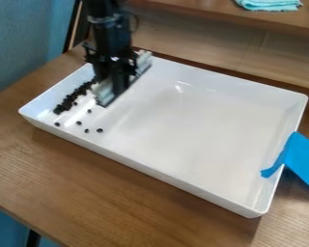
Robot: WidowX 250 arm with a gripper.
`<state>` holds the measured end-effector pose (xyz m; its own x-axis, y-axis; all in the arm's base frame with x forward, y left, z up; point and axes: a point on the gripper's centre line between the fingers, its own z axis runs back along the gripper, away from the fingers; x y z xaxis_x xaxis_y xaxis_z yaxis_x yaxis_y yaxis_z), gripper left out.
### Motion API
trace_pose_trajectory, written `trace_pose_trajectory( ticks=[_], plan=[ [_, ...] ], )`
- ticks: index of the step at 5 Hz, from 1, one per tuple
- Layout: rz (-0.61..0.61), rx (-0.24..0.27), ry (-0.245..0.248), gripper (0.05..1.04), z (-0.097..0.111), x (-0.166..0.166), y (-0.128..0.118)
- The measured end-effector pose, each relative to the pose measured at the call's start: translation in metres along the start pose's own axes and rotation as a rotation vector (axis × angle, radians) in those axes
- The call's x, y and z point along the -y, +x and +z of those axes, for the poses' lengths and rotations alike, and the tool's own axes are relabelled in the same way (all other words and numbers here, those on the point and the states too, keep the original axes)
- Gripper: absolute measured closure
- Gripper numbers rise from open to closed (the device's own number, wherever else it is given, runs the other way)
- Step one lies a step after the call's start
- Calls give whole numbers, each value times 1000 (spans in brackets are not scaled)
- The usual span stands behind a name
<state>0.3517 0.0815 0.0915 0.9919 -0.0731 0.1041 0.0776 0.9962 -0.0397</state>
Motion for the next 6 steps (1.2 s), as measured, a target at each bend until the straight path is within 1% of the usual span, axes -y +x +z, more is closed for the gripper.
trace_pose_trajectory(
  ticks=[1, 2, 3, 4, 5, 6],
  plan=[
    [-69, -21, -9, 694, -11, 46, -5],
    [-127, -12, -8, 694, -20, 93, 3],
    [-146, -66, 7, 694, -52, 120, 7],
    [-125, -63, 9, 622, -65, 121, 18],
    [-80, -57, -6, 311, -70, 124, 22],
    [-78, -58, -37, 88, -58, 124, 13]
  ],
)
